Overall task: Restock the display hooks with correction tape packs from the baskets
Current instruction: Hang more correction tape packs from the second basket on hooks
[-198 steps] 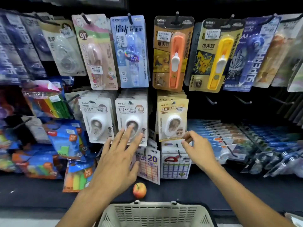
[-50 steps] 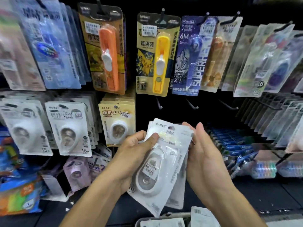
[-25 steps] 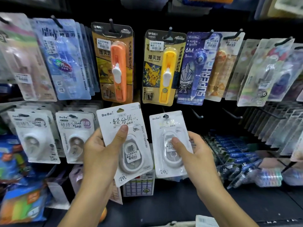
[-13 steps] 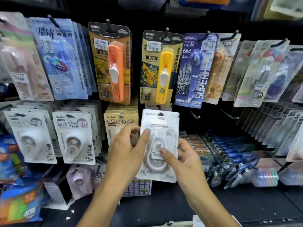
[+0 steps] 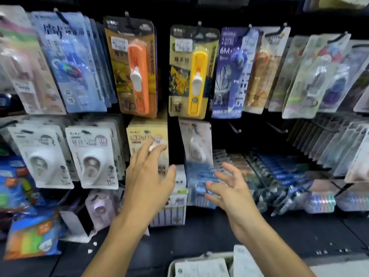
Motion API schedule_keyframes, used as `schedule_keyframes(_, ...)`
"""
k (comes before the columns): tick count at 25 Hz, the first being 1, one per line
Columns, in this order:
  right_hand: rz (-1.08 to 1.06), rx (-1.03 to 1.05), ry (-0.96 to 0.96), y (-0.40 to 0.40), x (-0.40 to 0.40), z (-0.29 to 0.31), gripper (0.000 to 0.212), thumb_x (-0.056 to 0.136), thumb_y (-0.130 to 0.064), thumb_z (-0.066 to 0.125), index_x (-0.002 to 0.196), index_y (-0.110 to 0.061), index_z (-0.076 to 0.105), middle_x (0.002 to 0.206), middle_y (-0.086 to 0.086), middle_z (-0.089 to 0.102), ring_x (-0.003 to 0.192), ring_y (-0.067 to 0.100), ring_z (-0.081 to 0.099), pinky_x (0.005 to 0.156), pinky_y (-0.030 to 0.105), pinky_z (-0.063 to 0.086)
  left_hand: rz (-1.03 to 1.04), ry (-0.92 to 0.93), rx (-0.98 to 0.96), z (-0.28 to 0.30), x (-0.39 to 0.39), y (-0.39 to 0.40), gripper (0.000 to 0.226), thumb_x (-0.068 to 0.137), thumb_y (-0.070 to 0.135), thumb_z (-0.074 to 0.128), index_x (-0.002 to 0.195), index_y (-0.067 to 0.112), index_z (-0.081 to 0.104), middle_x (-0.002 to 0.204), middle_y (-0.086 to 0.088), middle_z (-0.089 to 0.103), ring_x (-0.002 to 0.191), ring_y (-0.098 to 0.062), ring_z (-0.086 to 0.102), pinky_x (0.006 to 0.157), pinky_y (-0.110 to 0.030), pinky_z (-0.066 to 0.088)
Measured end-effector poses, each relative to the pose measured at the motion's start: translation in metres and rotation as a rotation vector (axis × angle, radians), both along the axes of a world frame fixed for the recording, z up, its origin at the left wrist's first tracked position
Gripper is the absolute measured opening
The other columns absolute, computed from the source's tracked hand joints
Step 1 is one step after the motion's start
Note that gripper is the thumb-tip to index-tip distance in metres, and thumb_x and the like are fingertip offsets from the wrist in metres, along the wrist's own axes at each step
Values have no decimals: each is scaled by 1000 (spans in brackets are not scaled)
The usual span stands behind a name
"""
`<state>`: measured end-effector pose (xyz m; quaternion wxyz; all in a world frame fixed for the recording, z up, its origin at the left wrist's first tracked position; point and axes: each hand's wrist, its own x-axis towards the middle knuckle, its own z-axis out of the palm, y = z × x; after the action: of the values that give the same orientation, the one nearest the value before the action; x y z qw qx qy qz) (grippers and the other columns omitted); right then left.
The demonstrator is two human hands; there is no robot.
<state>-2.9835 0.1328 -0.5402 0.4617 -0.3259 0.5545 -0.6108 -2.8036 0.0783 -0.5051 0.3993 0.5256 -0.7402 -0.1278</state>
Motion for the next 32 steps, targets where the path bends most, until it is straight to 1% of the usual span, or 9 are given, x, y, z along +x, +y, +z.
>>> schedule_keyframes(4,405,326,332,40,-27,-48,21,96,-14,66,117,-17,62,104,2,76,83,23,73,69,33,59,-299,-345,238,-27,-10,10,47,95,38,64,138,25,52,140,0,55,128,-22,51,106,-37,42)
schedule_keyframes(7,866,631,1236,70,-50,-103,52,90,-26,71,138,-23,50,123,-2,67,111,22,62,86,29,48,-685,-901,629,-73,-23,29,60,95,43,65,149,29,42,150,2,49,132,-19,50,103,-28,41)
schedule_keyframes(10,1210,826,1308,108,-53,-155,93,80,-23,81,156,-28,28,130,-3,59,110,20,60,83,26,47,-748,-1177,762,-125,-21,53,64,93,42,66,150,33,39,146,3,51,127,-21,52,92,-31,44)
schedule_keyframes(16,941,499,1898,157,-23,-226,75,88,-10,55,152,-9,17,137,19,51,115,37,58,98,49,48,-709,-1261,828,-163,1,67,60,94,43,63,149,34,39,149,1,48,131,-21,50,101,-33,45)
schedule_keyframes(19,904,430,1782,155,-35,-218,53,90,-10,50,142,-12,35,113,11,67,89,27,65,81,39,52,-684,-1178,800,-163,0,69,61,94,42,63,149,34,40,147,1,49,130,-21,51,96,-31,44)
schedule_keyframes(22,708,492,1298,138,-58,-183,4,94,-28,59,97,-25,61,82,0,70,77,20,69,69,29,50,-675,-1051,780,-165,-10,73,58,93,45,64,147,33,43,142,4,54,129,-21,51,99,-32,46)
schedule_keyframes(27,79,370,670,116,-52,-128,17,88,-19,70,105,-19,73,102,1,76,95,22,71,87,40,56,-561,-137,1038,-155,-33,78,80,73,61,80,142,35,48,128,8,63,112,-5,62,86,-26,53)
schedule_keyframes(30,154,302,61,108,-17,-106,25,85,-49,69,97,-28,76,101,-3,78,84,15,74,69,35,60,-623,134,1125,-150,-46,89,100,55,57,90,142,39,45,128,14,66,117,-6,64,95,-31,53)
schedule_keyframes(32,257,262,-221,104,-11,-99,43,81,-62,63,103,-28,78,107,-9,77,92,13,75,74,31,60,-493,319,1075,-149,-47,85,69,66,21,90,127,30,60,113,7,76,102,-12,74,90,-34,59)
